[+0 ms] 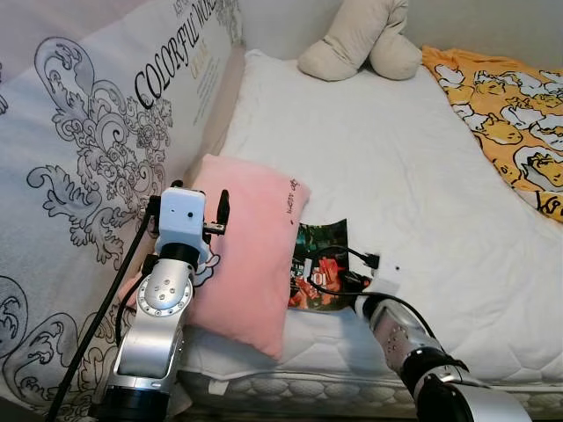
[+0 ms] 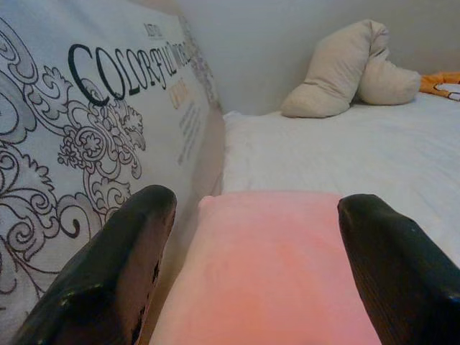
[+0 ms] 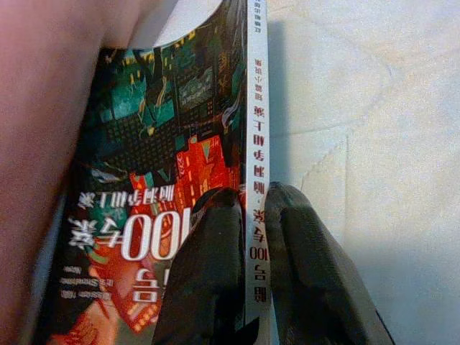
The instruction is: Clean up the room
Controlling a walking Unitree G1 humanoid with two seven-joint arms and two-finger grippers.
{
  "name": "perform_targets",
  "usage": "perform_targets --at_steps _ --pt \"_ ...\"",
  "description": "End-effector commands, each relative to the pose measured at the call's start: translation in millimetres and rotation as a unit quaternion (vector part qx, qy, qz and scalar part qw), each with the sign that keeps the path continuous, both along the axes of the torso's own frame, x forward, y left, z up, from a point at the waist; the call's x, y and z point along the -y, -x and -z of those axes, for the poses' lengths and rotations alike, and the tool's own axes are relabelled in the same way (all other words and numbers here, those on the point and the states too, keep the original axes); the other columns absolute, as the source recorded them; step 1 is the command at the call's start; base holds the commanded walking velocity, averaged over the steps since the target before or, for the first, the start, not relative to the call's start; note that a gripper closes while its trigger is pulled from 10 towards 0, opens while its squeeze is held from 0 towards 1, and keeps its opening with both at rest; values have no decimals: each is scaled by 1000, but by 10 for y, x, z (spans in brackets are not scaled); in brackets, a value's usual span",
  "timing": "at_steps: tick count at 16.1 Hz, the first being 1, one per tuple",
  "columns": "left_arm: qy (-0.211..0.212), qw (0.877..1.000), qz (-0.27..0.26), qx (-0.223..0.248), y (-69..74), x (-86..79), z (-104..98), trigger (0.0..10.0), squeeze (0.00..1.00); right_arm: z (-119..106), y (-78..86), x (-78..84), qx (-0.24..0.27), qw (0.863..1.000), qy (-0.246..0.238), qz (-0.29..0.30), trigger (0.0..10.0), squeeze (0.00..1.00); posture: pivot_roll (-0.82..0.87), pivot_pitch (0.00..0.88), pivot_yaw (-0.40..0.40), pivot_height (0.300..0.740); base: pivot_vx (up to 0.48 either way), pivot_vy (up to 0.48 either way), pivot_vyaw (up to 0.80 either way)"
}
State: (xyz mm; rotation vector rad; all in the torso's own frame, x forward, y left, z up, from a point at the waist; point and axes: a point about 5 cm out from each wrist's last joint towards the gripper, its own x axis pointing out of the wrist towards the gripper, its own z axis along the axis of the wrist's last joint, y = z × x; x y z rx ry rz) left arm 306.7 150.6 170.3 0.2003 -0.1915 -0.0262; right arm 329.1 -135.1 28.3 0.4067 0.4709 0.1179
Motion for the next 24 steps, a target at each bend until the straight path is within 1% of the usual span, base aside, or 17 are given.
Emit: perform_targets --at_steps 1,2,3,4,5,6,8,10,12,16,17,18,19,20,22,23,24 --pt "-1 1000 -1 6 -2 24 -20 10000 0 -41 -38 -14 5 999 34 -16 0 0 340 96 -40 740 0 0 0" --pt "0 1000 -2 6 -2 33 -16 10000 0 -46 -43 16 8 998 66 -23 1176 0 340 92 -46 740 0 0 0" --pt "2 1000 -2 6 -1 38 -14 10000 0 -58 -52 45 13 995 93 -26 3961 0 340 92 -46 740 0 0 0" --pt "2 1000 -2 6 -1 39 -14 10000 0 -61 -54 50 15 995 98 -27 3961 0 340 92 -46 740 0 0 0" --pt "5 1000 -2 6 -2 49 -7 10000 0 -83 -69 100 21 994 105 -22 0 902 337 89 -56 740 0 0 0" --pt "7 1000 -2 5 -2 54 -2 10000 0 -89 -71 145 24 993 112 -16 0 984 337 89 -56 740 0 0 0" --pt "9 1000 -2 3 -6 71 12 10000 0 -55 -41 200 20 992 124 -12 0 1000 322 87 -58 740 0 0 0" --pt "10 1000 1 2 -21 84 17 10000 0 -23 -15 177 16 993 114 -13 0 1000 311 86 -55 740 0 0 0" --pt "10 1000 3 2 -33 91 17 10000 0 -23 -15 177 17 992 124 -7 0 1000 307 83 -53 740 0 0 0" --pt "10 1000 10 2 -34 119 22 10000 0 90 68 223 -22 994 102 38 0 1000 308 81 -53 740 0 0 0" --pt "10 1000 9 2 -38 122 24 10000 0 112 85 209 -28 994 94 38 0 1000 308 82 -52 740 0 0 0" --pt "11 1000 10 1 -40 128 29 10000 0 138 103 133 -31 994 102 23 0 1000 306 81 -51 740 0 0 0" --pt "11 1000 12 1 -38 135 31 10000 0 137 101 99 -31 994 104 18 10000 1000 307 80 -51 740 0 0 0" --pt "12 1000 13 1 -38 138 31 10000 0 133 97 89 -31 994 102 17 10000 1000 308 80 -51 740 0 0 0" --pt "11 1000 26 -12 1 156 84 10000 0 42 23 69 -6 993 121 5 10000 1000 311 72 -52 740 0 0 0" --pt "15 999 46 -24 41 189 131 10000 0 24 10 77 -2 992 124 5 10000 1000 310 71 -52 740 0 0 0" --pt "28 992 110 -63 172 302 270 10000 0 6 -4 91 1 993 122 5 10000 1000 311 66 -54 740 0 0 0"
